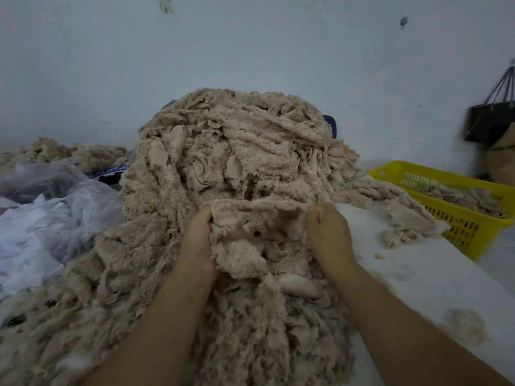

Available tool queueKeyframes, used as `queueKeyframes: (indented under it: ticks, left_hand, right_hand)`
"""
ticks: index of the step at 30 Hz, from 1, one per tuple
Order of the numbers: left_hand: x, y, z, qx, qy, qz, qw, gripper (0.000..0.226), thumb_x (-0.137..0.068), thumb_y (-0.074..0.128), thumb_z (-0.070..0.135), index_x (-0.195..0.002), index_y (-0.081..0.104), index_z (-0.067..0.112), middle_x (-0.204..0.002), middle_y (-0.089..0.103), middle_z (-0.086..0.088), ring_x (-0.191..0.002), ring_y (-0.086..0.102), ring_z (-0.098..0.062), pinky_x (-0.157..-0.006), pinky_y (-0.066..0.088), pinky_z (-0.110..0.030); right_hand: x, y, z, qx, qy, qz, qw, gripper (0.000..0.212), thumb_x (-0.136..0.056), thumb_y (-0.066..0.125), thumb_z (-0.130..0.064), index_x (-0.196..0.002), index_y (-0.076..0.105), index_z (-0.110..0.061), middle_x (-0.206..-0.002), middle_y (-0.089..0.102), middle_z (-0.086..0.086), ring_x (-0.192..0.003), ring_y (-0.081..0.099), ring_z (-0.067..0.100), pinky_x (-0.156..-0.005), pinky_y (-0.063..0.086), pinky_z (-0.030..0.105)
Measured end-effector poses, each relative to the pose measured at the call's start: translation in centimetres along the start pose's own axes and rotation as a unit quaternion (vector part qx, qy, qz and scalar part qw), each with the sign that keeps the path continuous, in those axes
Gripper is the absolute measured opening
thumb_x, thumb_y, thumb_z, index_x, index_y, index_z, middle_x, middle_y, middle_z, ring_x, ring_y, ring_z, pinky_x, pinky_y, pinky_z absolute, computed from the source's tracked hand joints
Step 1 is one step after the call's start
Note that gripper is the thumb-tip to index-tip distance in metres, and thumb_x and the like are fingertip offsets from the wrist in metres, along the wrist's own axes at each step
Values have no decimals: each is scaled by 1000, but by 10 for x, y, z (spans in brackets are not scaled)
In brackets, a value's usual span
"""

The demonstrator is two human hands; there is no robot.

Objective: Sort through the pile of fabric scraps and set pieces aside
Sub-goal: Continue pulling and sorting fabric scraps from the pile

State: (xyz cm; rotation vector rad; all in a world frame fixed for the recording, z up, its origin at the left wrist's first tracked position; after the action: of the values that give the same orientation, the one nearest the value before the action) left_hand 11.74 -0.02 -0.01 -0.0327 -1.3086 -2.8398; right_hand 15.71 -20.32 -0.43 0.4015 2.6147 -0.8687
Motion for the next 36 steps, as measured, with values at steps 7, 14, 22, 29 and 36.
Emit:
queueKeyframes:
  ticks: [7,14,22,29,36]
  left_hand:
    - [-4,-6,11,77,25,-19,997,36,-90,41,12,-58,56,12,-44,37,6,-31,28,-6,-31,27,-17]
    - [-1,3,13,74,39,-74,994,32,-81,43,9,-54,59,8,-40,39,7,-28,30,-6,-34,23,-12]
    - [9,21,-27,-35,-89,-130,987,30,-87,52,21,-76,73,3,-55,59,-3,-39,52,-9,-37,41,-17]
    - [14,23,-35,-110,-123,-90,982,26,-82,54,17,-75,74,2,-53,61,-8,-41,59,-13,-40,48,-20]
    - [-11,0,-17,-378,-20,26,925,71,-80,46,81,-116,70,25,-79,74,-1,-84,71,-12,-83,59,-30]
  right_hand:
    - [-5,-2,11,31,12,6,999,29,-101,40,-18,-78,52,-5,-86,52,9,-76,49,25,-65,43,39]
    - [-8,-11,23,118,57,6,991,24,-98,45,-20,-113,59,-8,-117,50,15,-112,42,33,-87,37,39]
    - [27,26,-60,40,-256,-89,962,44,-97,56,-16,-141,49,-19,-141,41,0,-110,50,11,-84,43,26]
    - [20,23,-49,-8,-234,-85,969,19,-98,50,-3,-107,67,-7,-106,59,7,-99,55,22,-78,41,31]
    - [30,10,-69,33,-294,-8,955,25,-92,47,-6,-106,66,-1,-116,60,13,-91,58,23,-67,45,31]
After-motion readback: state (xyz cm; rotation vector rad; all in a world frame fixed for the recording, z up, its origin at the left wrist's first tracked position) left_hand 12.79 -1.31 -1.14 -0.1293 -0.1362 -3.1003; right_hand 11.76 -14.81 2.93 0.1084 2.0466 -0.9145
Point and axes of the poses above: each hand's wrist, its own x-axis away from the middle knuckle, its own y-axis out of the palm, z = x × y, the point moved 7 cm from there along -x, towards the middle knuckle
